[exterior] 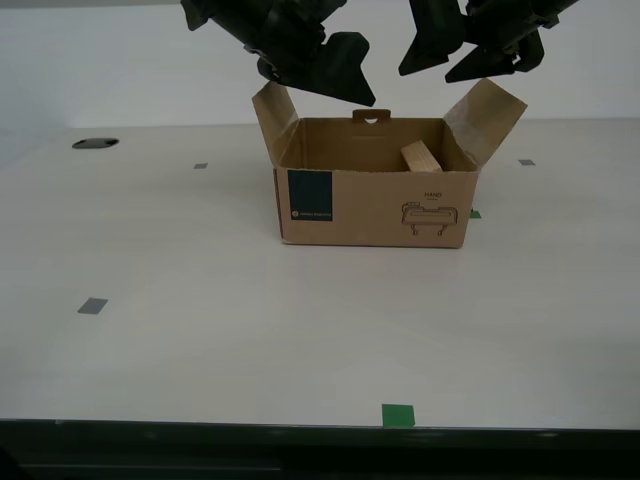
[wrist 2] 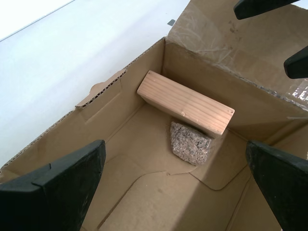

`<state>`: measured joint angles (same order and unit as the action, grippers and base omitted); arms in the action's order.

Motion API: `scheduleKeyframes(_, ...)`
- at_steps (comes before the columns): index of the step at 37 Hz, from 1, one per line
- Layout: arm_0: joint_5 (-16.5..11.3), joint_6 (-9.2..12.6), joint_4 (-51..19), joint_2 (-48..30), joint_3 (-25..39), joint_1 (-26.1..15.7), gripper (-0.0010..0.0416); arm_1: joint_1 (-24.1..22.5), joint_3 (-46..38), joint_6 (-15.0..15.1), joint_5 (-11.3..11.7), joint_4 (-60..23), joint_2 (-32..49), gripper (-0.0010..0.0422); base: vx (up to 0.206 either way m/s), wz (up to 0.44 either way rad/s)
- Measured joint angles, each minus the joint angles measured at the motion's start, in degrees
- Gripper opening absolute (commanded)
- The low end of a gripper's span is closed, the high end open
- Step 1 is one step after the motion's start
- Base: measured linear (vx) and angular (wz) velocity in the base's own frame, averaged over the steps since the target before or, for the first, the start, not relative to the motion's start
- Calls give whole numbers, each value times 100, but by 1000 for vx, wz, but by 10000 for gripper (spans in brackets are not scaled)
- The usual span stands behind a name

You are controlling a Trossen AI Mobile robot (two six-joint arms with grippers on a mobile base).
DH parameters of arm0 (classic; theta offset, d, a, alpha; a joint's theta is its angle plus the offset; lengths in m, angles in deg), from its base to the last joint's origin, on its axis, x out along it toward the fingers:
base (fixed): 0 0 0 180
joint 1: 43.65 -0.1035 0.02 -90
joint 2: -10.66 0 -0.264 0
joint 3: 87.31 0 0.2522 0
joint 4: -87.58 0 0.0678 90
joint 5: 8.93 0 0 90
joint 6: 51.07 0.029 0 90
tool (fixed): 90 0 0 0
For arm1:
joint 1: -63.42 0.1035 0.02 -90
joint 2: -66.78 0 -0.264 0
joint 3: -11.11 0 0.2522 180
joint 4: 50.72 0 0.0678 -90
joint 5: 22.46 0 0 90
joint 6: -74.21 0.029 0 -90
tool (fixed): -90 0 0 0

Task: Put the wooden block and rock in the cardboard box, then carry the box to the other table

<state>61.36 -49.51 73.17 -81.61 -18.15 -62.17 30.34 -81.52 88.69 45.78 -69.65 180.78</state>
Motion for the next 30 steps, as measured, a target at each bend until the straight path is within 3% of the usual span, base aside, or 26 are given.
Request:
scheduleKeyframes(7,2,70,-39,20,0,0,394,0,-28,-42,0,-61,0,398,0,0)
scheduleKeyframes(11,2,129,-448,61,164,0,394,0,-146,-190,0,-293,-20,398,0,0)
scheduleKeyframes(21,0,131,-1460,127,988,-2,394,0,-702,-686,0,-782,-142,398,0,0)
scheduleKeyframes(30,0,131,-2664,153,2004,0,394,0,-1593,-754,0,-1963,-149,398,0,0)
